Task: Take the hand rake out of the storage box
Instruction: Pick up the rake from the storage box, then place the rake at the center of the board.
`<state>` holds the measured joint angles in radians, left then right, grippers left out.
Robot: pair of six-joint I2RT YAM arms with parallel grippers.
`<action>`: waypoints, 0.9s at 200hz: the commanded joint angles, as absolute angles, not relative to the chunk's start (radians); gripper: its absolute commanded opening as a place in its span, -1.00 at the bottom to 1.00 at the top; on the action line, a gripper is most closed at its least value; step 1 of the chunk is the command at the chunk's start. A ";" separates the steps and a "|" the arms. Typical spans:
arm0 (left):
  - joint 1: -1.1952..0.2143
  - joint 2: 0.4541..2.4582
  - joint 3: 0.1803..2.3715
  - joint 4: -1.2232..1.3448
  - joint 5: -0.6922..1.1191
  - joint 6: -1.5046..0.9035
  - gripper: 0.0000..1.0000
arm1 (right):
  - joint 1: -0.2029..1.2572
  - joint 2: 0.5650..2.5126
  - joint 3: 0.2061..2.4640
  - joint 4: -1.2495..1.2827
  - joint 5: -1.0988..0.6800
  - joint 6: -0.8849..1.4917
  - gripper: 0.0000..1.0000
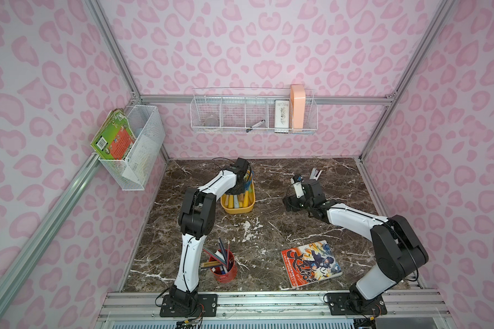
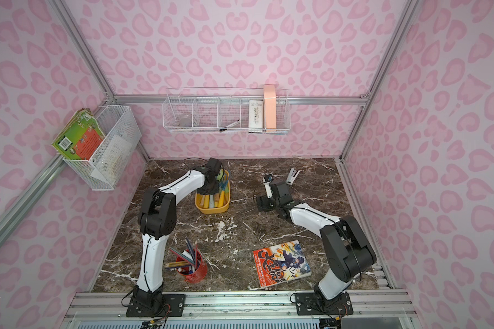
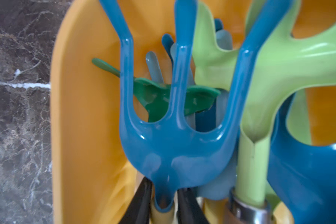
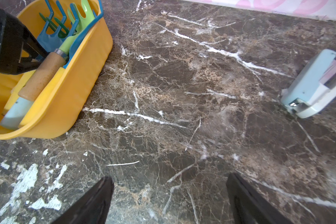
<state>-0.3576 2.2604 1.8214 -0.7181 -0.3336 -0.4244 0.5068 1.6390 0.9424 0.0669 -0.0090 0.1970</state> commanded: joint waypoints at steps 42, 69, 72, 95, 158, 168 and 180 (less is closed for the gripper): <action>-0.355 2.187 1.798 -0.713 -0.355 -0.433 -0.67 | 0.506 1.648 0.944 0.081 -0.004 0.195 0.85; -0.356 2.149 1.814 -0.739 -0.327 -0.431 -0.68 | 0.508 1.653 0.948 0.083 -0.007 0.196 0.85; -0.357 2.147 1.818 -0.746 -0.323 -0.431 -0.68 | 0.508 1.653 0.949 0.083 -0.006 0.196 0.85; -0.357 2.126 1.840 -0.788 -0.267 -0.430 -0.68 | 0.508 1.653 0.954 0.084 -0.009 0.200 0.85; -0.444 1.985 1.805 -0.828 -0.106 -0.459 -0.68 | 0.446 1.641 0.964 0.053 -0.015 0.229 0.82; -0.467 1.965 1.790 -0.826 -0.094 -0.472 -0.68 | 0.425 1.637 0.960 0.047 -0.025 0.234 0.82; -0.497 1.949 1.768 -0.817 -0.068 -0.496 -0.68 | 0.393 1.634 0.953 0.036 -0.036 0.243 0.81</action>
<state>-0.4561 1.9774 1.7985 -0.8013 -0.1368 -0.4511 0.4351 1.6444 0.9562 0.0624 -0.0147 0.2176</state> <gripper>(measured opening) 0.210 0.909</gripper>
